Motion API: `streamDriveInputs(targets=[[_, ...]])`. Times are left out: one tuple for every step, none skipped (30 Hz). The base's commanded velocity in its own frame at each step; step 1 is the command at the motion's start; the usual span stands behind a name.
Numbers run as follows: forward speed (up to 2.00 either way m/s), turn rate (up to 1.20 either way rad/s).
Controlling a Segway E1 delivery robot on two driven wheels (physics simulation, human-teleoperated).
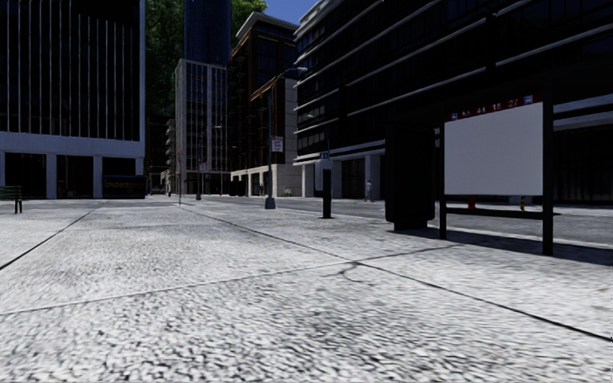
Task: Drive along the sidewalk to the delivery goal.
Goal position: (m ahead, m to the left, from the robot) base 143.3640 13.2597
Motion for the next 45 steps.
streamDriveInputs(targets=[[2.0,0.0],[2.0,0.0],[2.0,0.0],[2.0,0.0],[2.0,0.0],[2.0,0.0],[2.0,0.0],[2.0,0.0],[2.0,0.0],[2.0,0.0],[2.0,0.0],[2.0,0.0],[2.0,0.0],[2.0,0.0],[2.0,0.0],[2.0,0.0],[2.0,0.0],[2.0,0.0],[2.0,0.0],[2.0,0.0],[2.0,0.0],[2.0,0.0],[2.0,0.0],[2.0,0.0],[2.0,0.0],[2.0,0.0],[2.0,0.0],[2.0,0.0],[2.0,0.0],[2.0,0.0],[2.0,0.0],[2.0,0.0],[2.0,0.0],[2.0,0.0],[2.0,0.0],[2.0,0.0],[2.0,0.0],[2.0,0.0],[2.0,0.0],[2.0,0.0],[2.0,0.0],[2.0,0.0],[2.0,0.0],[2.0,0.0],[2.0,0.0]])
